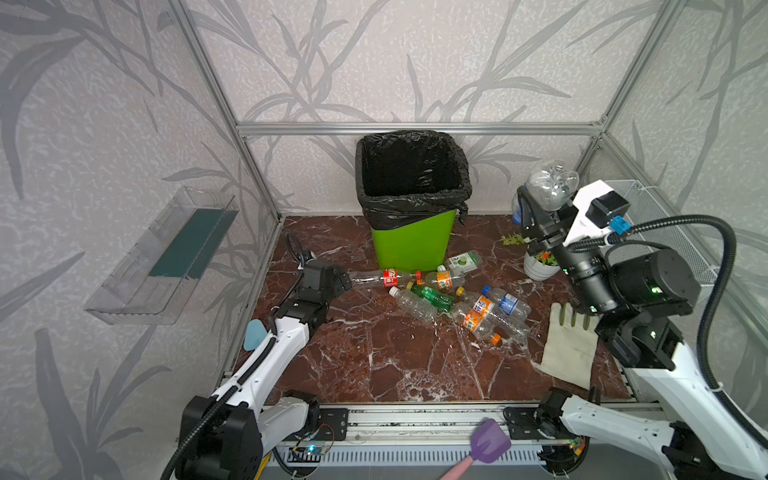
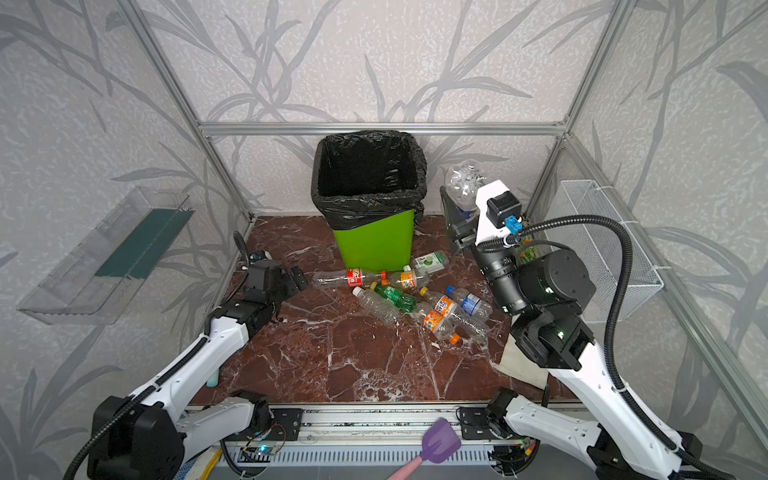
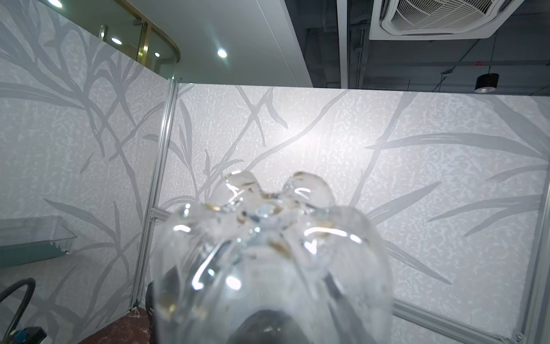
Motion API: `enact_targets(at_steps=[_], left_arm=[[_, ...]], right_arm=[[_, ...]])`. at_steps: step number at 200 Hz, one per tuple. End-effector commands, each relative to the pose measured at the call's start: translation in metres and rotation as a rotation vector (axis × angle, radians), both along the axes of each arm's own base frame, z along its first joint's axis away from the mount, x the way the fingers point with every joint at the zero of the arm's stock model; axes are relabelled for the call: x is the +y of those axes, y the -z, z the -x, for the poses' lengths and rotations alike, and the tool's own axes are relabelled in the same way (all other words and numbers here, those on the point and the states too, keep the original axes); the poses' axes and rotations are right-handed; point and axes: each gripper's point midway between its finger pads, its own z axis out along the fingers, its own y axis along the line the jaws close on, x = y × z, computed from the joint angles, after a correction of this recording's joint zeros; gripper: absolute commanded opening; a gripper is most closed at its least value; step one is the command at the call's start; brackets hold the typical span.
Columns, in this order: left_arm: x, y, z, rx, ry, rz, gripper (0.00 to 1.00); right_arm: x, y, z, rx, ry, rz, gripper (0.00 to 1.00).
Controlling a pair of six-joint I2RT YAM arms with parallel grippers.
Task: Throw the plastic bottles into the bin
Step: 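Lift the clear bottle over the bin and open the right gripper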
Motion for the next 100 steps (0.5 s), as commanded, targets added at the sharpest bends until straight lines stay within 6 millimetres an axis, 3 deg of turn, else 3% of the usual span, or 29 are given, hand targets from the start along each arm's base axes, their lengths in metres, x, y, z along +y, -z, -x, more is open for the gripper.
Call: enact_targets(at_steps=[1,12,24,38,42,53,69,100], left_arm=[[-0.001,0.001,-0.001,-0.002,-0.010,0.028,0.99],[-0.002,0.004,-0.001,0.006,-0.007,0.034,0.99],[-0.003,0.006,0.000,0.013,-0.003,0.038,0.99],[-0.003,0.008,0.000,0.026,-0.002,0.039,0.99],[-0.003,0.009,0.001,0.029,0.000,0.040,0.99],[-0.003,0.010,0.002,0.042,0.002,0.031,0.99],[-0.001,0.012,0.005,0.053,0.001,0.020,0.99],[-0.002,0.014,0.007,0.054,0.009,0.019,0.99]], right_arm=[[0.035,0.003,-0.052,0.048,-0.096,-0.046,0.49],[0.051,0.010,-0.089,0.130,-0.156,-0.086,0.50],[0.082,0.026,-0.129,0.234,-0.231,-0.053,0.51],[0.126,0.054,-0.170,0.368,-0.277,0.100,0.63],[0.129,0.063,-0.184,0.416,-0.239,0.116,0.68],[0.118,0.062,-0.205,0.486,-0.120,0.101,0.81],[0.095,0.044,-0.210,0.497,-0.053,0.028,0.89],[0.078,0.013,-0.196,0.398,-0.022,-0.023,1.00]])
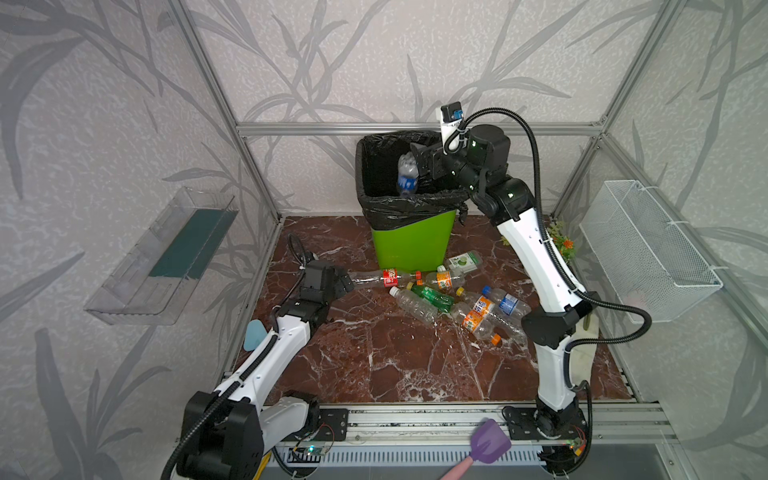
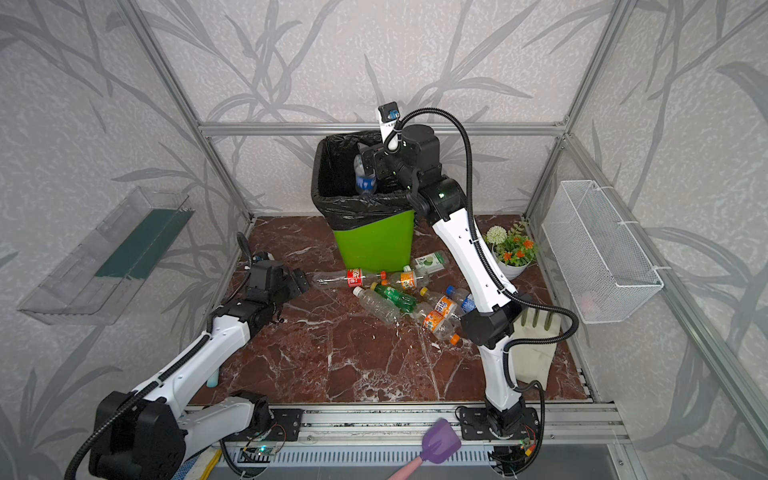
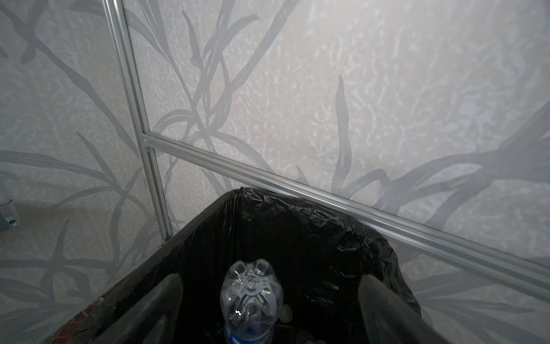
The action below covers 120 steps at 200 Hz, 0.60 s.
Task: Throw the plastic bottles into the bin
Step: 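Lift the clear bottle over the bin and open the right gripper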
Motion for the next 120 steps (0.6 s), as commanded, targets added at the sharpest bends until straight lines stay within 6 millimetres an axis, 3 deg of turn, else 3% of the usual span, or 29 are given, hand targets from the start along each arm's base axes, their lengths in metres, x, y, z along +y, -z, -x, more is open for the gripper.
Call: enact_targets(at_steps=[1,29,55,87,120], left_arm=[[0.003,0.005,0.005,0.021,-0.005,-0.007,0.99],[0.000,0.002,0.002,0.008,0.029,-0.021,0.99],[-0.005,-0.007,-0.005,-0.005,0.110,-0.094,0.99],[-0.020,-0.017,-0.016,-0.049,0.298,-0.270,0.96],[-0.051,-0.009,-0.023,-0.030,0.538,-0.533,0.96]], right_arm=[[-0.045,-0.074,0.049,-0.121,0.053,-0.095,0.99],[-0.060,-0.075,0.084,-0.244,0.020,-0.157,0.99],[-0.076,-0.043,0.111,-0.258,-0.003,-0.175,0.99],[-0.105,0.028,0.129,-0.180,0.016,-0.180,0.99],[-0.146,0.112,0.125,0.008,0.092,-0.206,0.99]])
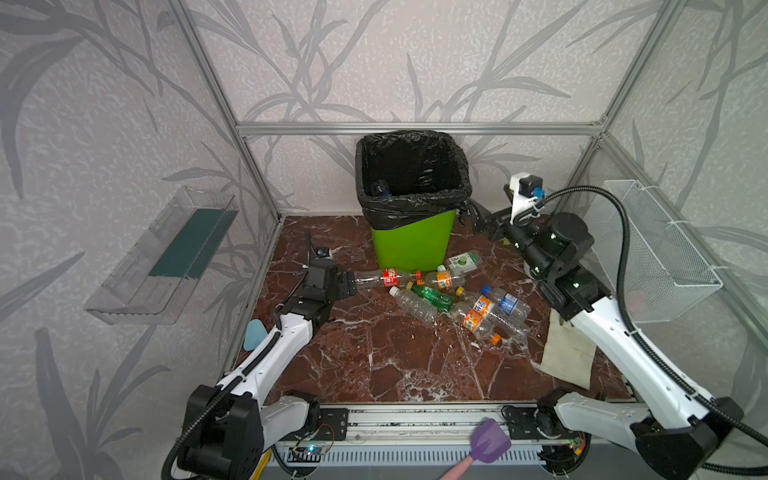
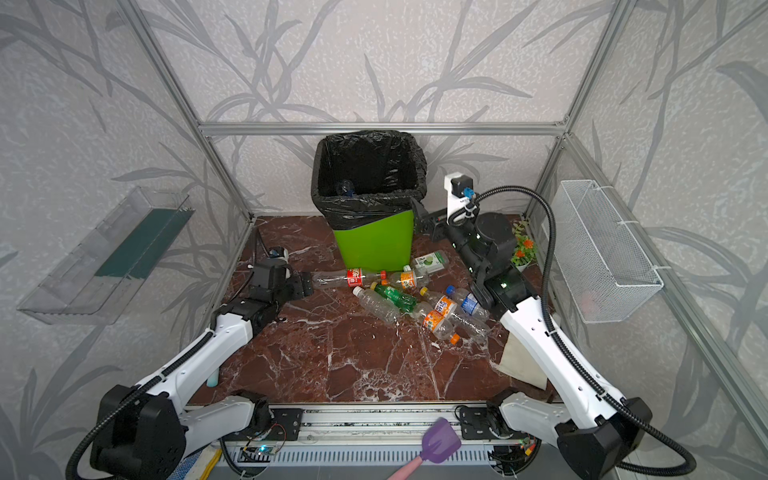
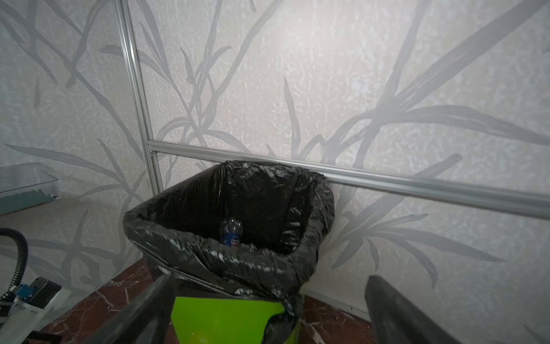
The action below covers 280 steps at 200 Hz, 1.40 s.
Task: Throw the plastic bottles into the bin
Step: 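Lift the clear bottle over the bin and open the right gripper, then reach the left gripper to the red Coca-Cola bottle while the right gripper withdraws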
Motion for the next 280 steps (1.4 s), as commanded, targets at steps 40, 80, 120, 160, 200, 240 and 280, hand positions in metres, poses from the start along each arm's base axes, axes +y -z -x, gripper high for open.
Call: enact_targets(at_steps=[40,80,120,160,200,240,280], left_arm=[[-0.072,0.018,-0.024,0.063,0.520,-0.431,0.94],[-0.096,0.024,-0.028,0.085,0.684,-0.441,0.93],[-0.108,0.040,-0.026,0.141,0.793,-0.455,0.92],[-0.105,0.056,-0.031,0.209,0.797,-0.485,0.88],[-0.099,0.069,-0.043,0.229,0.770,-0.538,0.88],[-0.097,0.075,-0.054,0.220,0.765,-0.557,0.88],[-0.089,0.092,-0.058,0.270,0.768,-0.583,0.84]], right_arm=[[-0.056,0.125,0.005,0.269,0.110,-0.092,0.99],[-0.069,0.181,0.024,0.398,0.128,-0.093,0.99],[-0.071,0.216,0.033,0.488,0.138,-0.093,0.99],[-0.074,0.222,0.033,0.498,0.149,-0.112,0.99],[-0.077,0.223,0.033,0.507,0.160,-0.113,0.99],[-0.078,0.226,0.035,0.521,0.161,-0.115,0.99],[-0.081,0.227,0.038,0.523,0.171,-0.118,0.99]])
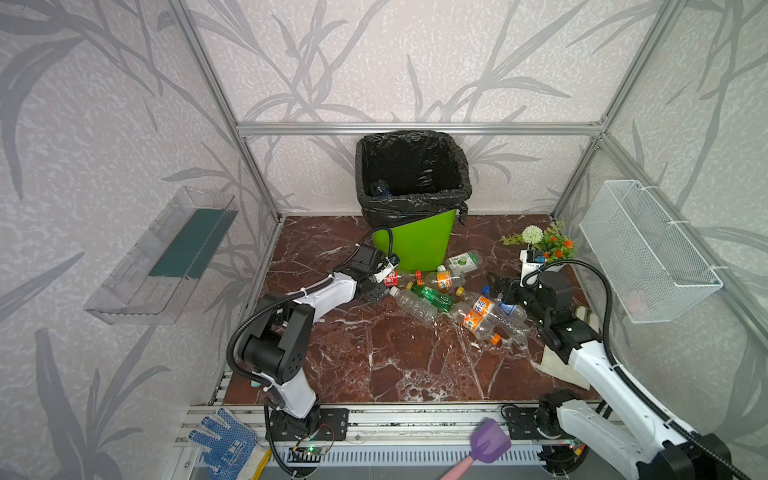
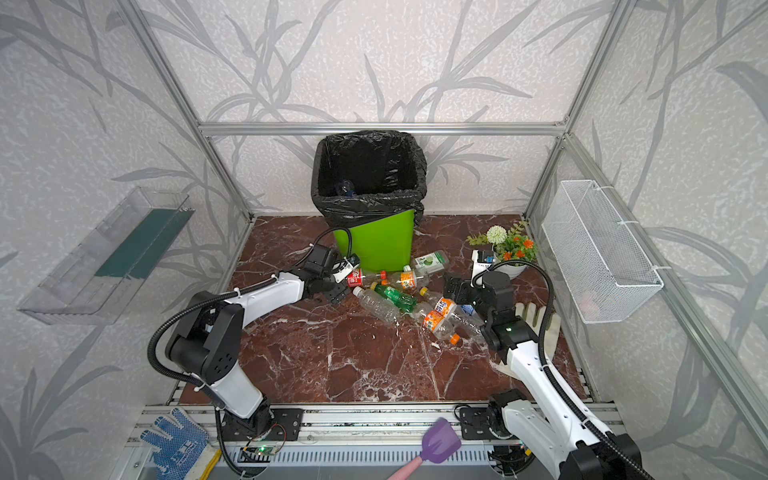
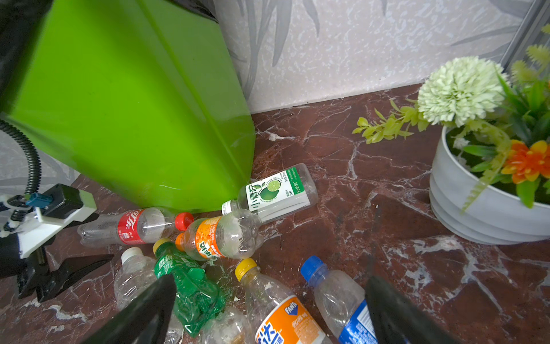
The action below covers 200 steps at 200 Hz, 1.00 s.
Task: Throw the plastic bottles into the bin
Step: 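Reach the left gripper to the red Coca-Cola bottle while the right gripper withdraws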
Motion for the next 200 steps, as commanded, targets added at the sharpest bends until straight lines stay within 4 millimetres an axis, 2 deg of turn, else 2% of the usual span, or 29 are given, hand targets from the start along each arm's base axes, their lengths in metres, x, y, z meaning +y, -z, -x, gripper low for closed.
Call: enact_targets(at_steps=[1,24,57,89,171,200], left_arm=[[0.004,0.002,-0.008,-0.001,0.020,-0.035,0.84],[0.006,0.008,-0.002,0.033,0.022,-0.041,0.78],[0.010,0.014,0.013,0.082,0.011,-0.039,0.65],[0.024,0.013,0.033,0.112,-0.052,-0.053,0.54],[0.056,0.006,0.084,0.194,-0.192,-0.082,0.51],[0.057,-0.001,0.095,0.198,-0.232,-0.042,0.52]], right_arm=[[-0.004,-0.003,0.004,-0.009,0.010,-0.011,0.99],[-0.006,-0.001,0.004,-0.002,0.018,-0.029,0.99],[-0.006,0.002,0.005,0.004,0.017,-0.038,0.99],[-0.009,0.008,0.006,0.016,0.023,-0.040,0.99],[-0.005,0.017,-0.002,0.031,0.003,-0.077,0.99],[-0.006,0.018,-0.004,0.039,-0.002,-0.084,0.99]])
